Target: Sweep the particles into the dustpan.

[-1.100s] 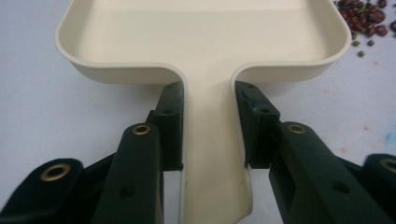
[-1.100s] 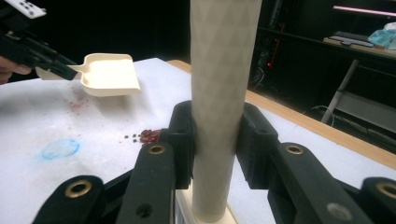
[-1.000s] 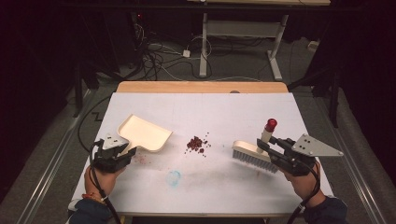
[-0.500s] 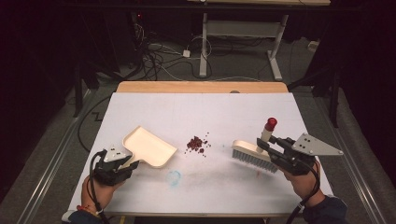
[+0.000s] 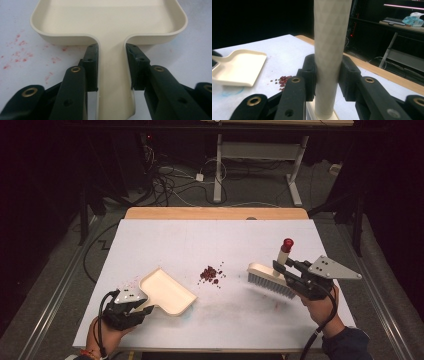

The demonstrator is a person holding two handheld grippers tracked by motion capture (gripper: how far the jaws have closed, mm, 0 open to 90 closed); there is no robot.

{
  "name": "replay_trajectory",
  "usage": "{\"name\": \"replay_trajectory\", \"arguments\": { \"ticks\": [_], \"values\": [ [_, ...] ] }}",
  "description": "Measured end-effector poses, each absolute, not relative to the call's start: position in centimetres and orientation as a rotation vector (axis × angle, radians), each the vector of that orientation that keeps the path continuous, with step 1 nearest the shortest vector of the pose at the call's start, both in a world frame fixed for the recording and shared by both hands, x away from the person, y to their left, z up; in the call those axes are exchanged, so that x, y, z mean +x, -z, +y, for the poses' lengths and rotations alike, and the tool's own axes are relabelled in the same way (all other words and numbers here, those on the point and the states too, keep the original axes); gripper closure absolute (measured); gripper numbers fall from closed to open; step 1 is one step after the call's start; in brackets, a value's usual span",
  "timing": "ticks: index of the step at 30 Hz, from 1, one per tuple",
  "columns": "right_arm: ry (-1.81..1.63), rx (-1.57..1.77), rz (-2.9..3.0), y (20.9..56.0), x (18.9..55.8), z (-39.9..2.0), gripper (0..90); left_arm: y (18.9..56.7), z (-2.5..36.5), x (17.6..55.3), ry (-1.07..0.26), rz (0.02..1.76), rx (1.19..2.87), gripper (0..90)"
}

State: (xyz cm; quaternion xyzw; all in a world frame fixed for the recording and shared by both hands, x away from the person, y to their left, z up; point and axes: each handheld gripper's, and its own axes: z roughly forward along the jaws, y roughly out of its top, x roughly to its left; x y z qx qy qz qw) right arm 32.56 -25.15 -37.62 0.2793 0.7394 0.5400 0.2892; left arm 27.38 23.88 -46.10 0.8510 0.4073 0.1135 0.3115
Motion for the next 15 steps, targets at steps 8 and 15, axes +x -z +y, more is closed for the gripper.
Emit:
{"name": "replay_trajectory", "arguments": {
  "ticks": [8,15],
  "values": [
    [-1.472,0.81,1.915,37.2,36.6,-23.7,70.2,46.2,23.5,27.6,-0.275,1.06,2.27,63.5],
    [-1.456,0.813,1.92,36.8,41.3,-20.7,70.2,46.4,23.4,28.2,-0.264,1.051,2.268,63.5]
  ]
}}
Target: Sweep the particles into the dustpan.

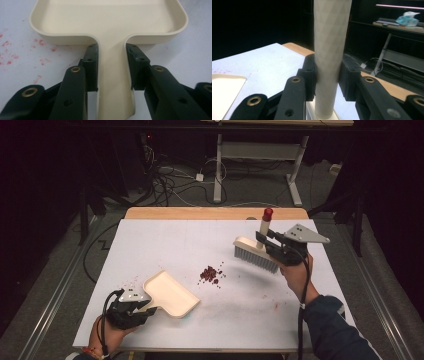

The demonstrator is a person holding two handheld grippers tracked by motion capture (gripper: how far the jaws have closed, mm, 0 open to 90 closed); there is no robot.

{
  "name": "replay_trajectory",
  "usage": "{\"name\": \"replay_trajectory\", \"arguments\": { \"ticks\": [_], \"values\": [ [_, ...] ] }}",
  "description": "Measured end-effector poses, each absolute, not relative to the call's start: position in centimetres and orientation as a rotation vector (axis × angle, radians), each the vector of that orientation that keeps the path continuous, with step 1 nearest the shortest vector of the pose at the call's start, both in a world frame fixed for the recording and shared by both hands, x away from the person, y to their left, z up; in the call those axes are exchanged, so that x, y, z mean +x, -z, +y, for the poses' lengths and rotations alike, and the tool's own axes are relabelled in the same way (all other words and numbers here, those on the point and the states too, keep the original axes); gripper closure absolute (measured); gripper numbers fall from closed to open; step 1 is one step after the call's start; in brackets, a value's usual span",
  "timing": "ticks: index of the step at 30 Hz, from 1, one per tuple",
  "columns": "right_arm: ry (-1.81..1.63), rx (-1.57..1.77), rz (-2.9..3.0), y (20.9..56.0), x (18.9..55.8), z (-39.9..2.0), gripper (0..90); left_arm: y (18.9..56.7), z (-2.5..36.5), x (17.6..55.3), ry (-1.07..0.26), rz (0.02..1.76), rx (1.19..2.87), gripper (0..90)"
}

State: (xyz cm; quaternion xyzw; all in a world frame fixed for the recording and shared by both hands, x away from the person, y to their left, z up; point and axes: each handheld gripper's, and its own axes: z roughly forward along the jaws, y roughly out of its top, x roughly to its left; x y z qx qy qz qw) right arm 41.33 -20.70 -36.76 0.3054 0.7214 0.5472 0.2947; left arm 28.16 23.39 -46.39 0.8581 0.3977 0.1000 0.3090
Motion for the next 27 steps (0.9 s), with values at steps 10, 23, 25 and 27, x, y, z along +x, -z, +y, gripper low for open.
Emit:
{"name": "replay_trajectory", "arguments": {
  "ticks": [10,23,25,27],
  "values": [
    [-1.373,0.816,1.929,38.2,44.7,-16.2,70.2,46.8,22.8,28.9,-0.264,1.029,2.293,63.5],
    [-1.439,0.791,2.014,40.8,43.6,-13.7,70.1,47.1,22.1,29.5,-0.246,1.016,2.306,63.5],
    [-1.453,0.786,2.024,41.0,43.0,-13.6,69.9,47.2,21.9,29.6,-0.242,1.019,2.311,63.5],
    [-1.452,0.778,2.025,41.0,42.8,-13.4,69.8,47.2,21.7,29.7,-0.243,1.021,2.316,63.5]
  ]
}}
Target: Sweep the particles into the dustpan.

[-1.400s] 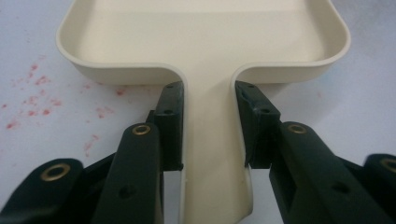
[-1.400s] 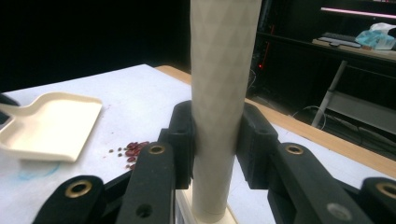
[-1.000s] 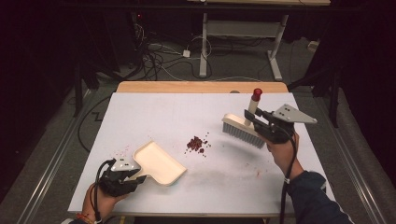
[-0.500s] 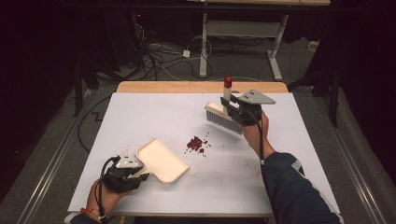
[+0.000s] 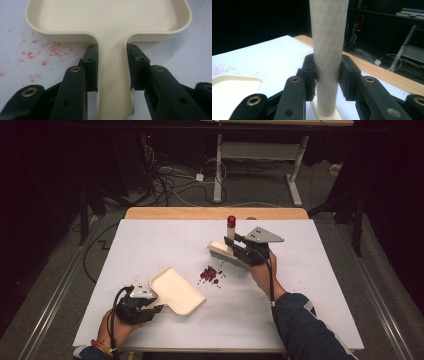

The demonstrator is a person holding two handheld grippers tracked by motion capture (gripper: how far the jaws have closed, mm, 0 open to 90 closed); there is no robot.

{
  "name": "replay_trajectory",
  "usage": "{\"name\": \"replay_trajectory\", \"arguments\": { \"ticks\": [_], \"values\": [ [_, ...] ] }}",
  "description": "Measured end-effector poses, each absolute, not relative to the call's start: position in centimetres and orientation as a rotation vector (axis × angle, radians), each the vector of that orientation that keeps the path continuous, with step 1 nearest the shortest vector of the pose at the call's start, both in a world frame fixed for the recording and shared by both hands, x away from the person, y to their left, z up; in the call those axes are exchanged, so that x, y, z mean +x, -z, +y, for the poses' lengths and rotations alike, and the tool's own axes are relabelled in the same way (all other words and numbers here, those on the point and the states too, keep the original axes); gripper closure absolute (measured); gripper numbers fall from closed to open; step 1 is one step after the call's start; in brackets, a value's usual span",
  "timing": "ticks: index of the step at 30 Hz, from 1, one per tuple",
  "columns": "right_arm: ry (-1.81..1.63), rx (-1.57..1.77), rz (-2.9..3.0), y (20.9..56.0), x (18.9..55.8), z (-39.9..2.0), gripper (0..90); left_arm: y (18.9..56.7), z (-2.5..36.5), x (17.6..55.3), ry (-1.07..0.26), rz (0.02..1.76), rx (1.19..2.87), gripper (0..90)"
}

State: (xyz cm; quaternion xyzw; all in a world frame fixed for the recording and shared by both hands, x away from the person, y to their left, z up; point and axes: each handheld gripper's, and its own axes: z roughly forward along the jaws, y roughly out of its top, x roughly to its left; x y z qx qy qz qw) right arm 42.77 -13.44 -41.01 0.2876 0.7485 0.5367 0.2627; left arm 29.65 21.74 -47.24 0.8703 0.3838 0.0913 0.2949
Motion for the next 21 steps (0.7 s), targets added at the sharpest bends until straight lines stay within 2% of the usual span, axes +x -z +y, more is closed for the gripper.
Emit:
{"name": "replay_trajectory", "arguments": {
  "ticks": [21],
  "values": [
    [-1.452,0.728,2.041,42.0,38.9,-10.9,67.3,47.4,19.1,29.4,-0.246,1.048,2.335,63.5]
  ]
}}
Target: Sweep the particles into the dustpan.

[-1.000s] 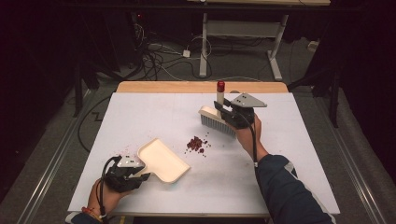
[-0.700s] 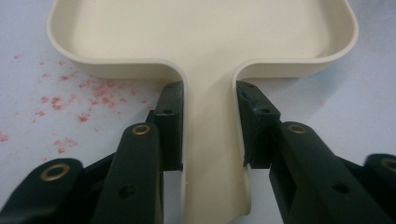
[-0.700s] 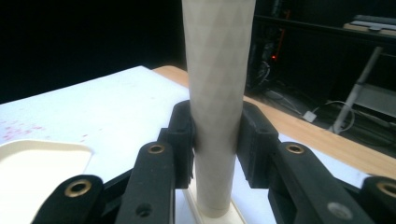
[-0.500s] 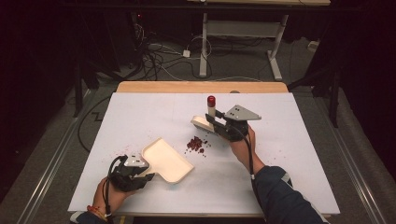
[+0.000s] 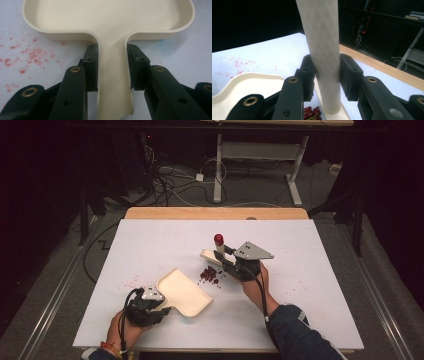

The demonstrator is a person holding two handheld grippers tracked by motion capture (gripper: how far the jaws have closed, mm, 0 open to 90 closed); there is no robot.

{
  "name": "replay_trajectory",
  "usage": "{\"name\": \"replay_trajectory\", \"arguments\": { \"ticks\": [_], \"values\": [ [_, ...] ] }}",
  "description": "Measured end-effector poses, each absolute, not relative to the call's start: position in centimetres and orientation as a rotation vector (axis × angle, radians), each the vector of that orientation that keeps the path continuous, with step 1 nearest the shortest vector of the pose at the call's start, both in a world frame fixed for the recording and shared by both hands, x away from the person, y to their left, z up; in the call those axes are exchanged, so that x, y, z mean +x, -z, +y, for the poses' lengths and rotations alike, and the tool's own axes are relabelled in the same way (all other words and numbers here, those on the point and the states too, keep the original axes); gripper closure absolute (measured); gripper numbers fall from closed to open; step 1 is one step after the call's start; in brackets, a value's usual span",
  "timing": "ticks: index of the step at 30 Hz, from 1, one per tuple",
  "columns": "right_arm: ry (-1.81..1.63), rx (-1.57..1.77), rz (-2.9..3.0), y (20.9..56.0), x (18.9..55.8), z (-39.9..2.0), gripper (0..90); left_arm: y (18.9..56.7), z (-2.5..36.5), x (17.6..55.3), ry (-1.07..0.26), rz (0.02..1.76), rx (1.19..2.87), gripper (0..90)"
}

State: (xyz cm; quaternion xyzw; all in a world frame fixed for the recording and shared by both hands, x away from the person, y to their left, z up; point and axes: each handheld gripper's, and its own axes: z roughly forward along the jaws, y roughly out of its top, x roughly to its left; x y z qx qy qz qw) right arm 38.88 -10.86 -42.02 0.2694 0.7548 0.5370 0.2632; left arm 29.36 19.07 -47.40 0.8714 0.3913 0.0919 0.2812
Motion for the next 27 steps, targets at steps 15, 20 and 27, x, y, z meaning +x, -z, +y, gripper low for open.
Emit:
{"name": "replay_trajectory", "arguments": {
  "ticks": [15,20,27],
  "values": [
    [-1.493,0.726,2.073,42.1,35.8,-9.2,66.1,47.7,16.9,30.1,-0.236,1.048,2.341,63.3],
    [-1.517,0.727,2.085,41.9,35.3,-9.1,66.3,47.7,16.2,30.3,-0.246,1.049,2.345,63.3],
    [-1.543,0.709,2.108,41.8,34.6,-8.7,66.2,47.8,15.8,30.7,-0.236,1.057,2.34,63.3]
  ]
}}
